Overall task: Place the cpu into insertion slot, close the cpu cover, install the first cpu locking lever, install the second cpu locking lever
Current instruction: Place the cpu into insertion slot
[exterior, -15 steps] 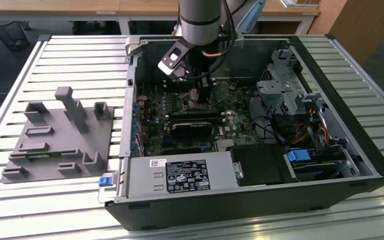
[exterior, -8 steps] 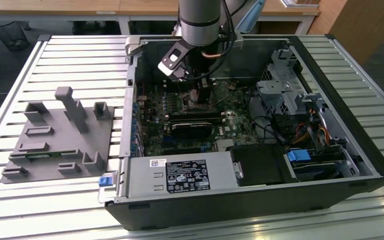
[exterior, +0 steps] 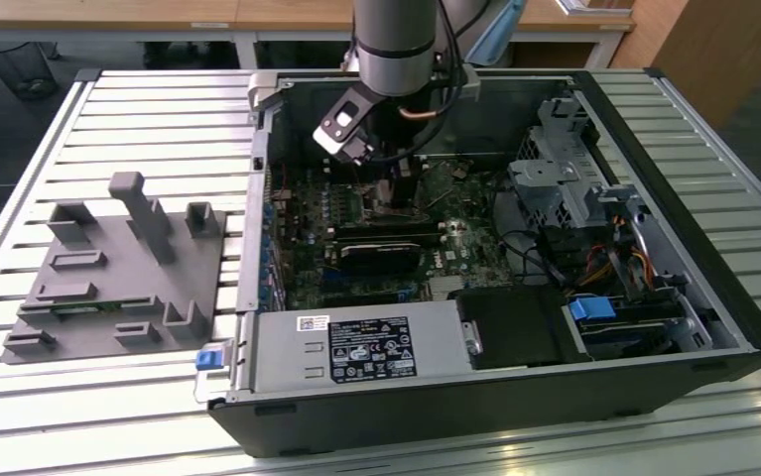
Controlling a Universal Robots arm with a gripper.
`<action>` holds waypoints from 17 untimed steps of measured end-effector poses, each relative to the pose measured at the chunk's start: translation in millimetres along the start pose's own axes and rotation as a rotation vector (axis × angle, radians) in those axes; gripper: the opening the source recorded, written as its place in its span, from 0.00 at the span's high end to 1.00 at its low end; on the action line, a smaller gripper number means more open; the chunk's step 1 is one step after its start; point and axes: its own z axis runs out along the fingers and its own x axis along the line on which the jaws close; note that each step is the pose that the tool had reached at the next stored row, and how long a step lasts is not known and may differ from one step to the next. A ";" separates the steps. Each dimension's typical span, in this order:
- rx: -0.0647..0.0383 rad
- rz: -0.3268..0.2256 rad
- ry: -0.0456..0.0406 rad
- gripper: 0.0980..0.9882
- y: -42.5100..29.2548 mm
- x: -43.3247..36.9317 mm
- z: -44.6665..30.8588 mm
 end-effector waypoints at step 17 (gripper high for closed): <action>0.000 0.007 -0.0023 0.50 -1.7 1.3 9.6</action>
